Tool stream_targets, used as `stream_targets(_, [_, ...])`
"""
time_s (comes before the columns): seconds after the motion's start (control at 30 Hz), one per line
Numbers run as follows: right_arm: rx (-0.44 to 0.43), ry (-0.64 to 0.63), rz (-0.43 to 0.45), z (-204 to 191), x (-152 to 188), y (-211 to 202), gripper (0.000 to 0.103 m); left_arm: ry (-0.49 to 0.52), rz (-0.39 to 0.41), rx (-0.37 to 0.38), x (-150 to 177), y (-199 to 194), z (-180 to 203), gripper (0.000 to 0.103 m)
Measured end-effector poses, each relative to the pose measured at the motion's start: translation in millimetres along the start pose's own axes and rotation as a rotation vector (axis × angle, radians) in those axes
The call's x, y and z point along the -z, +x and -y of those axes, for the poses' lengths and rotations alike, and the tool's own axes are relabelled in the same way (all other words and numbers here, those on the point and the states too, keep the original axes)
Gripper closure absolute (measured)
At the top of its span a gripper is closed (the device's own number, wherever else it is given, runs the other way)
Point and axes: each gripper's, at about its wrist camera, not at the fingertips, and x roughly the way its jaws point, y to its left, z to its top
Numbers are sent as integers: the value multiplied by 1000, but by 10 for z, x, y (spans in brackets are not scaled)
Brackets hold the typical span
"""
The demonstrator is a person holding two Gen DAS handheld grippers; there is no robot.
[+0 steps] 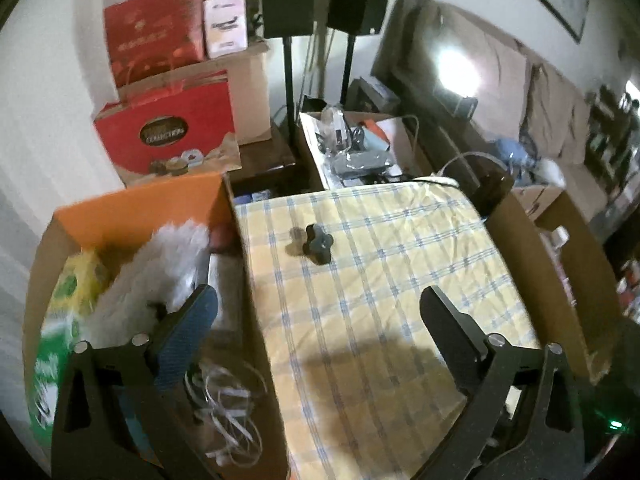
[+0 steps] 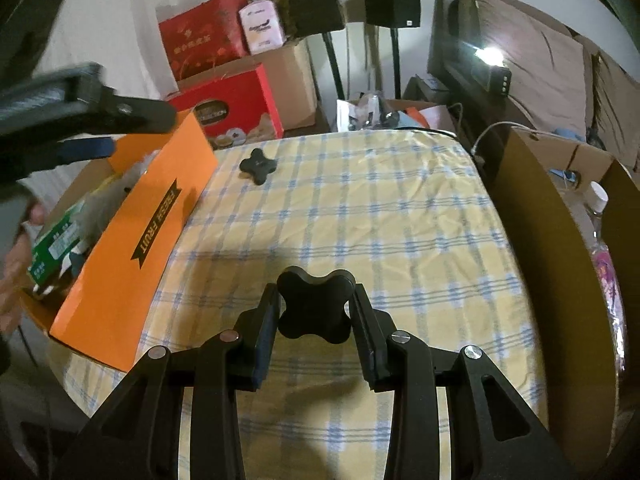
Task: Organize objects
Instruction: 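Close the right tool on the nearer black four-lobed knob, then grasp the other black knob with the left tool while the right tool holds its knob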
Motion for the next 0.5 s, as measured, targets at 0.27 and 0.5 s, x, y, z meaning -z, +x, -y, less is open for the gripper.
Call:
stream_targets(0.27, [-2, 17, 7, 149, -43, -88, 68, 74, -81, -11, -306, 422, 171, 27])
stream_targets(0.5, [-23, 45, 7, 273, -51, -95, 68, 62, -148, 66, -499, 735, 154, 49])
